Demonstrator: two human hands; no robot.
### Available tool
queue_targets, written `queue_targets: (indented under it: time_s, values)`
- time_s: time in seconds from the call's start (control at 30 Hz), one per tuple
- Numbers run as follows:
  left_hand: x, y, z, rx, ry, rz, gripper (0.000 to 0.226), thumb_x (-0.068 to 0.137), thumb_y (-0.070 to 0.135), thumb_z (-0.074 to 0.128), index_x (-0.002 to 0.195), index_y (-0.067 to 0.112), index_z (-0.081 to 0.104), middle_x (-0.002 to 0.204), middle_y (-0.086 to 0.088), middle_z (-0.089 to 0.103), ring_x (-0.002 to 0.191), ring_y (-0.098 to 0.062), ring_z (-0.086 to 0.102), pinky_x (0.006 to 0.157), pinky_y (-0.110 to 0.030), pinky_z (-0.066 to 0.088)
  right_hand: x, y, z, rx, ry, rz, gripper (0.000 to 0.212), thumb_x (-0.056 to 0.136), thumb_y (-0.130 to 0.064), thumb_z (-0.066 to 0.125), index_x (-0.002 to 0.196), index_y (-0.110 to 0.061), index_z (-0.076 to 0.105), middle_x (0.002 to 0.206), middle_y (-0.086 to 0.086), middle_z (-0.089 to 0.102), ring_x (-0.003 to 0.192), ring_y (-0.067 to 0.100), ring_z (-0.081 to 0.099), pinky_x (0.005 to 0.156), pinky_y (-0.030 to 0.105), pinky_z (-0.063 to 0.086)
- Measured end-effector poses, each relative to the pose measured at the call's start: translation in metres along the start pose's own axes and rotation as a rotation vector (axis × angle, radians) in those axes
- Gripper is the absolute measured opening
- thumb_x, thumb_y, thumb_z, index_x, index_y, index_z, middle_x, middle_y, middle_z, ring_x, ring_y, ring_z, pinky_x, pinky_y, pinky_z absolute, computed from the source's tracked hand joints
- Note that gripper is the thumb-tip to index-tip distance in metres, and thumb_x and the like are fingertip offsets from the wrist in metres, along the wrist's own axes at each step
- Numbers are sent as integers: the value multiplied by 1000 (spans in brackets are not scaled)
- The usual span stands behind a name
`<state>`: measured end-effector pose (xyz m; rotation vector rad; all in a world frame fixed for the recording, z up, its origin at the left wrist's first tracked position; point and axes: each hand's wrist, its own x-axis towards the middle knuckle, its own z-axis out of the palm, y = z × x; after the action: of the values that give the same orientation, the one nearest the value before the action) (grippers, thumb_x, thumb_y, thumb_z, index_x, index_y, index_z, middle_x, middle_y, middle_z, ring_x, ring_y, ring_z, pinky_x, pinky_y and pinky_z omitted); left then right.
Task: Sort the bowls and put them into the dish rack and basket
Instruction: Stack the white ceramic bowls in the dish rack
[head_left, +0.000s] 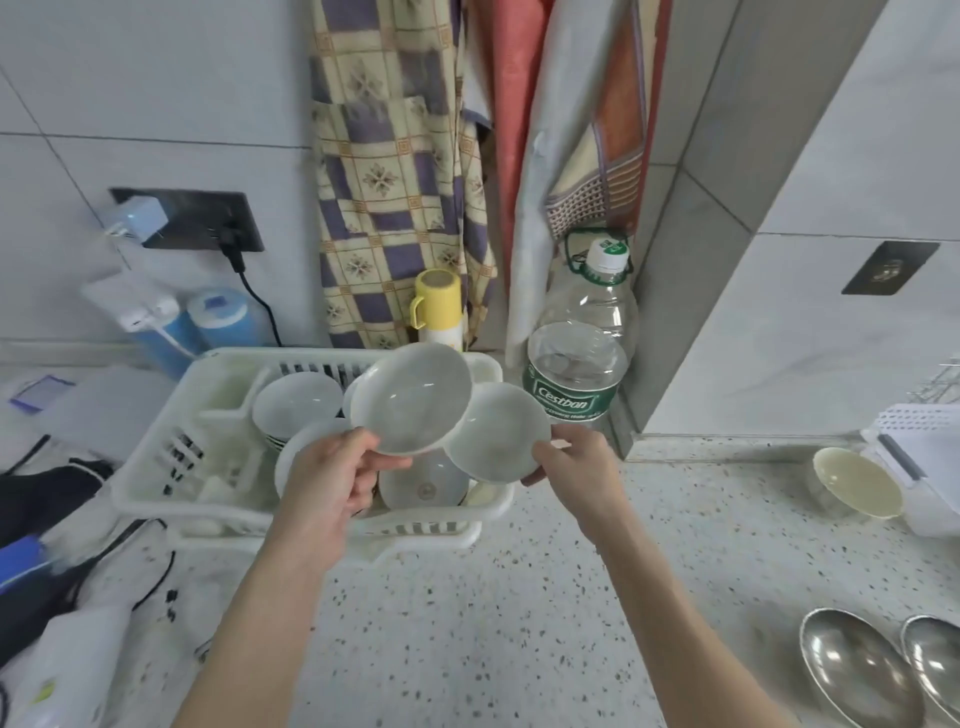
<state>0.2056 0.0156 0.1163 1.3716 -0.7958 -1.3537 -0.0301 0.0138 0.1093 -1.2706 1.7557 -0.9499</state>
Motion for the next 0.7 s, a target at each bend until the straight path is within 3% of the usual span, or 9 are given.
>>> queue_targets:
  time_s: [0.13, 0.3, 0.47, 0.6, 0.7]
  values:
    - [14, 0, -28, -29, 52, 15, 17, 92, 9, 48, 79, 9, 59, 77, -17, 76, 37, -4, 26, 31, -14, 20, 15, -17, 26, -206, -7, -69, 19, 79, -21, 55, 92, -21, 68, 57, -4, 71, 44, 2, 51, 47, 24, 40]
    - [33, -2, -43, -3, 113, 5, 16, 91, 10, 49, 78, 8, 57, 77, -17, 75, 35, -3, 25, 30, -14, 18, 34, -27, 44, -566, -102, -47, 27, 80, -24, 51, 98, -12, 67, 79, 6, 74, 75, 24, 67, 62, 31, 52]
    - [43, -10, -50, -25, 121, 3, 17, 90, 9, 50, 76, 6, 58, 83, -21, 75, 35, -4, 24, 31, -14, 18, 37, -18, 59, -637, -141, -21, 31, 78, -21, 49, 97, -5, 67, 87, 13, 75, 59, 19, 49, 53, 27, 37]
    - [48, -17, -54, -31, 132, -14, 15, 89, 8, 51, 75, 6, 56, 82, -22, 75, 36, -5, 23, 32, -15, 18, 38, -13, 68, -587, -170, 8, 27, 77, -20, 49, 92, -9, 68, 75, 6, 75, 48, 15, 44, 45, 21, 34]
    - [52, -22, -56, -29, 161, -18, 15, 88, 8, 52, 73, 6, 55, 78, -21, 75, 35, -5, 23, 31, -15, 19, 42, -12, 77, -633, -179, 8, 31, 77, -23, 49, 97, -10, 68, 83, 8, 75, 56, 17, 49, 50, 23, 36]
